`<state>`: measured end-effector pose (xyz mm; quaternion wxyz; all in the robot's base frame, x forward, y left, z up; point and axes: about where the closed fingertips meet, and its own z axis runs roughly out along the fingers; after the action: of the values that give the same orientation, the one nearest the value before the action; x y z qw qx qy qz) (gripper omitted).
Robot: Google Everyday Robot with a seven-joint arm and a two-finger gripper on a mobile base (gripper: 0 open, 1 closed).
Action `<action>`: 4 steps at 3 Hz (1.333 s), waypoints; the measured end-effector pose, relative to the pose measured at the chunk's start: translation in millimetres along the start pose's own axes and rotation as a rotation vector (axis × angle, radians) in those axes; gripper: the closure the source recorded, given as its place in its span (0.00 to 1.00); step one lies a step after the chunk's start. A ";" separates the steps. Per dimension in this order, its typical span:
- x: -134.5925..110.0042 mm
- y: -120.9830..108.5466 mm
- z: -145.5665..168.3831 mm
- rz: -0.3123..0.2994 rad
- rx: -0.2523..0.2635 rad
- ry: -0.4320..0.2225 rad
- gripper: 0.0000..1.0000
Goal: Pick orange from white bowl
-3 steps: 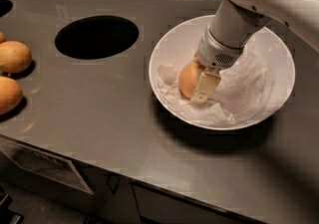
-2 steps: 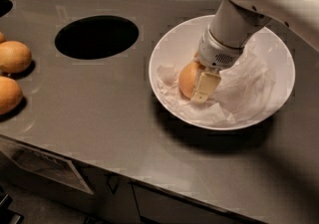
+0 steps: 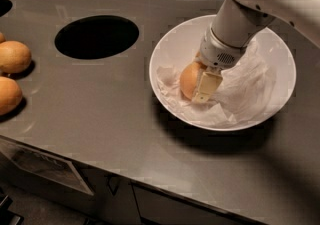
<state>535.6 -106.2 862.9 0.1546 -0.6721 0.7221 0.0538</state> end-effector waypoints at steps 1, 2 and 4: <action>-1.5 -0.5 -10.9 0.002 0.030 -0.001 1.00; -4.2 -2.2 -20.6 0.000 0.057 -0.004 1.00; -8.3 -5.2 -37.9 -0.012 0.101 -0.037 1.00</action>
Offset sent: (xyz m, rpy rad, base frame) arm 0.0008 -0.0039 0.0335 0.0046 -0.0873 -0.0260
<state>535.4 -109.6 902.0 0.2021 -0.6665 0.7170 0.0289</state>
